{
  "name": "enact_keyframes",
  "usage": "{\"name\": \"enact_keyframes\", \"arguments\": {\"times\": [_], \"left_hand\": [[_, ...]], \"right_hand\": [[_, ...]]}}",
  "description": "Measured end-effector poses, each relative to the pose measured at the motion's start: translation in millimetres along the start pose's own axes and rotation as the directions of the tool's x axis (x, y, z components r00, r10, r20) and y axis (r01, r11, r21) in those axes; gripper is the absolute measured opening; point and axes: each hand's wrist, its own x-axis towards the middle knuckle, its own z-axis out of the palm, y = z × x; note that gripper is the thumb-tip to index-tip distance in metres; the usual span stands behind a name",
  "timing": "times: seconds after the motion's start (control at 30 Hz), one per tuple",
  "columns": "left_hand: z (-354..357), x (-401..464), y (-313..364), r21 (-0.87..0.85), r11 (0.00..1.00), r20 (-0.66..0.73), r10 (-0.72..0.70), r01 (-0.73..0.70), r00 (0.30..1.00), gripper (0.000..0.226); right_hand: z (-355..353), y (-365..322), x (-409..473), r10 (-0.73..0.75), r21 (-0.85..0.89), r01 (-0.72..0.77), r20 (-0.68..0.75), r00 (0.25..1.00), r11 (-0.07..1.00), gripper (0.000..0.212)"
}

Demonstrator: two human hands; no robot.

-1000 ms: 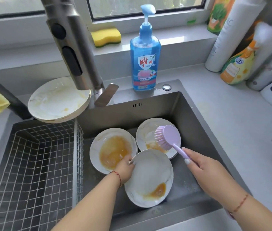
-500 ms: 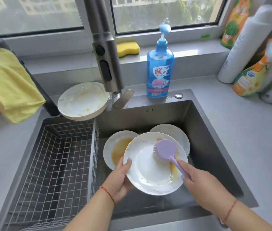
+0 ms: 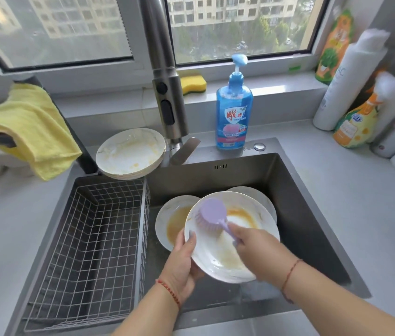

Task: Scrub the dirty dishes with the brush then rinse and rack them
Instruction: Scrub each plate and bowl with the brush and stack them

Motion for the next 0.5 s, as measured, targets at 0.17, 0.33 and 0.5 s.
{"name": "enact_keyframes", "arguments": {"times": [0.17,0.33,0.5], "left_hand": [[-7.6,-2.4,8.5,-0.04,0.998,-0.075,0.041,-0.044,0.996,0.026],[-6.8,-2.9,16.8,-0.015,0.996,-0.09,0.091,-0.093,0.992,0.028],[-2.9,-9.1,11.1,0.001,0.999,-0.054,0.042,-0.042,0.998,0.029]], "right_hand": [[-10.4,25.2,-18.7,0.047,-0.291,-0.076,-0.106,0.993,0.954,0.059],[-6.7,-9.5,-59.1,0.05,-0.066,-0.037,0.201,0.978,0.997,0.059],[2.4,-31.7,-13.3,-0.052,-0.034,0.053,0.016,0.999,0.998,0.042]]}}
